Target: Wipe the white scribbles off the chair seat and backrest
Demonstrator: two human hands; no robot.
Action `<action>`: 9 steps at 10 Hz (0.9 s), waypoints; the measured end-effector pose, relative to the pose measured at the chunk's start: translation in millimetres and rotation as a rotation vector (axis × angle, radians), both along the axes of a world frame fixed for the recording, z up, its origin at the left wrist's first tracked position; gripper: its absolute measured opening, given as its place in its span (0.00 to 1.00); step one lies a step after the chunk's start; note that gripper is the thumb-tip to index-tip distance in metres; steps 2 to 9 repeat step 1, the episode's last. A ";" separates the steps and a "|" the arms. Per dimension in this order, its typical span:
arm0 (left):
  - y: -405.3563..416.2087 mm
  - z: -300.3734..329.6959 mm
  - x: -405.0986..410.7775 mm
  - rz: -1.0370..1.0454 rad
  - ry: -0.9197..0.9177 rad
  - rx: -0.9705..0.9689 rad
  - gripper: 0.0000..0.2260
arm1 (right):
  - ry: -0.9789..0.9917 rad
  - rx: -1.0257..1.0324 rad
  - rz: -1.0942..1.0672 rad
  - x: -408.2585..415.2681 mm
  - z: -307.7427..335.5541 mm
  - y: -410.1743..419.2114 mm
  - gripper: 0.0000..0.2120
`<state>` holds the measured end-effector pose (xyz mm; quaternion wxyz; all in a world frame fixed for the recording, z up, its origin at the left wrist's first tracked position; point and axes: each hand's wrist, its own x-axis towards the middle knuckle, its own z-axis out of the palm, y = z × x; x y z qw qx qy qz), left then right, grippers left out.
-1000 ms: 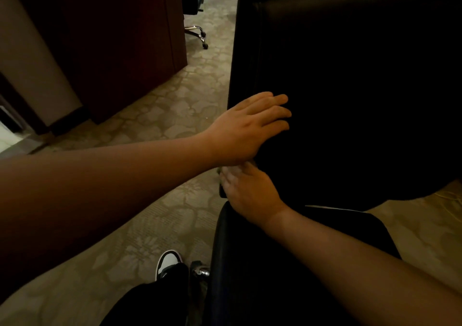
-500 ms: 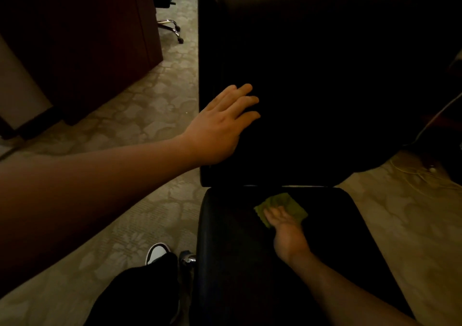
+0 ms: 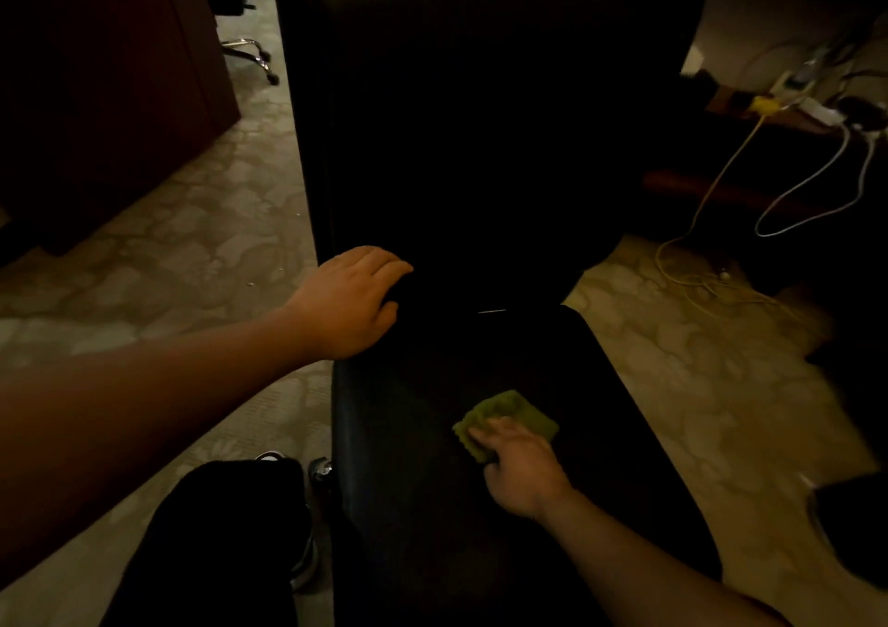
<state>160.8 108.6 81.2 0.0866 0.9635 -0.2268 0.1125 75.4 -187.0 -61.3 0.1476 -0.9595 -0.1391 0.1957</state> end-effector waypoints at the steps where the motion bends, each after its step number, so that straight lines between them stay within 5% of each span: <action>1: -6.5 12.5 -10.2 0.000 0.066 0.024 0.26 | -0.085 0.084 -0.002 4.9 28.4 -1.7 0.26; 9: -6.5 12.5 -10.2 0.000 0.066 0.024 0.26 | -0.085 0.084 -0.002 4.9 28.4 -1.7 0.26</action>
